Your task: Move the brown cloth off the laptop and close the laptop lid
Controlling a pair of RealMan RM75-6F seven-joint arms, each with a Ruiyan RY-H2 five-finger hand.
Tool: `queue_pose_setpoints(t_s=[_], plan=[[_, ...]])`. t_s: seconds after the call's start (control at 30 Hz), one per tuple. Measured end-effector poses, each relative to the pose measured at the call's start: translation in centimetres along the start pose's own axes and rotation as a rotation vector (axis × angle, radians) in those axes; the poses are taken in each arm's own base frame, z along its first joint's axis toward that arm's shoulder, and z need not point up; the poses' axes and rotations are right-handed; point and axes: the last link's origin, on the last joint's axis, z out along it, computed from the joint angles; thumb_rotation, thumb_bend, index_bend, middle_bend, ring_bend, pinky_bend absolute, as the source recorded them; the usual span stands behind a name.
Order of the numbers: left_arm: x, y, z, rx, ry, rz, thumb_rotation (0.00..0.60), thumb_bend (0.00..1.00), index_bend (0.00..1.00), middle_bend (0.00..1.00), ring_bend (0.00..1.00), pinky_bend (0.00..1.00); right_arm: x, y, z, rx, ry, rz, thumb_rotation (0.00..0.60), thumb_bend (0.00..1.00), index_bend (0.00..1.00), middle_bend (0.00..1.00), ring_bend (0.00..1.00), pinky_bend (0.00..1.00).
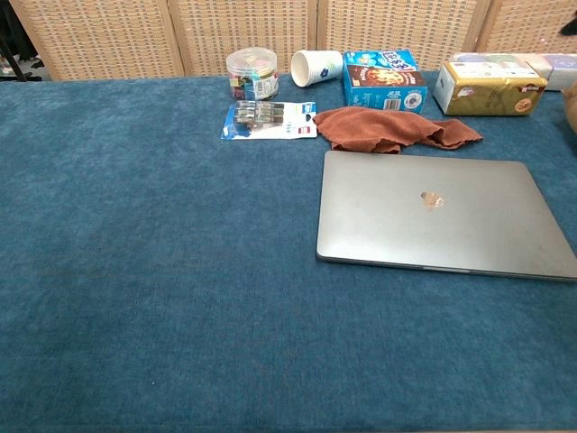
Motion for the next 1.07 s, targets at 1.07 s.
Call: queue_pose_setpoints(t_s=[1.07], plan=[[0.1,2.8,-0.2,-0.132,0.333,-0.191,0.6,0.15,0.21,0.08,0.06,0.08,-6.6,18.0,-11.2,-0.412,0.276,0.359,0.6,0.3,0.06,0.0,0.03,0.26]])
